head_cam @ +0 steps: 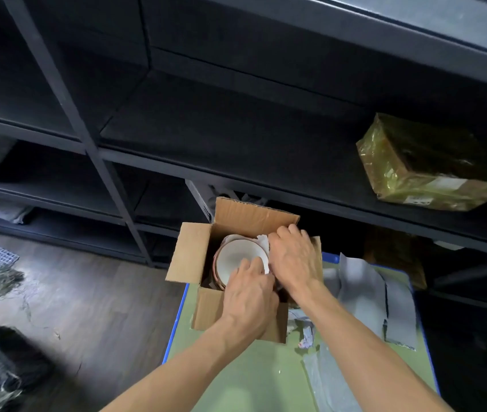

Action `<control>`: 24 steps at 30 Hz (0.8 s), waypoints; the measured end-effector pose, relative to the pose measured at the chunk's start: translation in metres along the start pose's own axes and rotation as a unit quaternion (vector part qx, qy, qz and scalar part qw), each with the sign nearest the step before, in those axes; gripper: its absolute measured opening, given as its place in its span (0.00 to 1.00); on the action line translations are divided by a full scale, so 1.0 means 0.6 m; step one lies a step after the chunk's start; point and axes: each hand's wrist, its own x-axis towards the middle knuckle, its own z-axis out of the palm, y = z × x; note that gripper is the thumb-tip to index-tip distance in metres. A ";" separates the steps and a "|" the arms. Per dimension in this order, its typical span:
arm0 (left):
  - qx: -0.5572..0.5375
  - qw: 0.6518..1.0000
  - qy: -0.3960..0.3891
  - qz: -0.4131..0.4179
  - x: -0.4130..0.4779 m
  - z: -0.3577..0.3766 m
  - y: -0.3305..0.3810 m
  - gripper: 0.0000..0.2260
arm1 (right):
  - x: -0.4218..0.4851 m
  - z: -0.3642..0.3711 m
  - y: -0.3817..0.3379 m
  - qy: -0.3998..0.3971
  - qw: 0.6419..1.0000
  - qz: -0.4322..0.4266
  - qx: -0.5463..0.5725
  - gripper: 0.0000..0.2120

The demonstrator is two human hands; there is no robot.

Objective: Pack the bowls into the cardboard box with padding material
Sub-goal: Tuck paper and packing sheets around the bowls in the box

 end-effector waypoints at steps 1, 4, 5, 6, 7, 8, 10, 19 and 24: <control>0.007 1.000 -0.005 0.011 -0.001 -0.004 0.003 0.03 | 0.003 0.004 0.004 0.012 1.000 -0.001 0.011 0.06; 0.043 0.998 0.012 0.046 -0.008 -0.006 0.004 0.11 | 0.010 0.008 0.009 0.059 0.998 -0.001 0.000 0.08; 0.053 0.997 0.014 0.052 -0.011 -0.008 0.003 0.13 | 0.008 0.002 0.006 0.059 0.998 -0.001 -0.020 0.08; 0.065 0.996 0.007 0.055 -0.013 -0.011 0.001 0.15 | 0.006 -0.006 0.001 0.056 0.998 -0.004 -0.036 0.08; 0.077 0.996 -0.006 0.053 -0.013 -0.012 0.000 0.17 | 0.004 -0.008 -0.001 0.056 0.997 -0.011 -0.052 0.07; 0.089 0.995 -0.023 0.047 -0.014 -0.012 -0.002 0.18 | 0.002 -0.008 -0.001 0.040 0.997 -0.013 -0.063 0.07; 0.098 0.993 -0.049 0.035 -0.012 -0.012 -0.008 0.19 | 0.001 -0.006 0.004 0.009 0.999 0.016 -0.048 0.07; 0.085 0.994 -0.062 0.036 0.004 -0.017 -0.020 0.04 | 0.008 0.003 0.004 -0.042 0.999 0.025 0.003 0.08; 0.110 0.990 -0.081 0.045 0.015 -0.039 -0.018 0.08 | 0.006 0.010 0.007 -0.039 0.999 0.038 0.008 0.05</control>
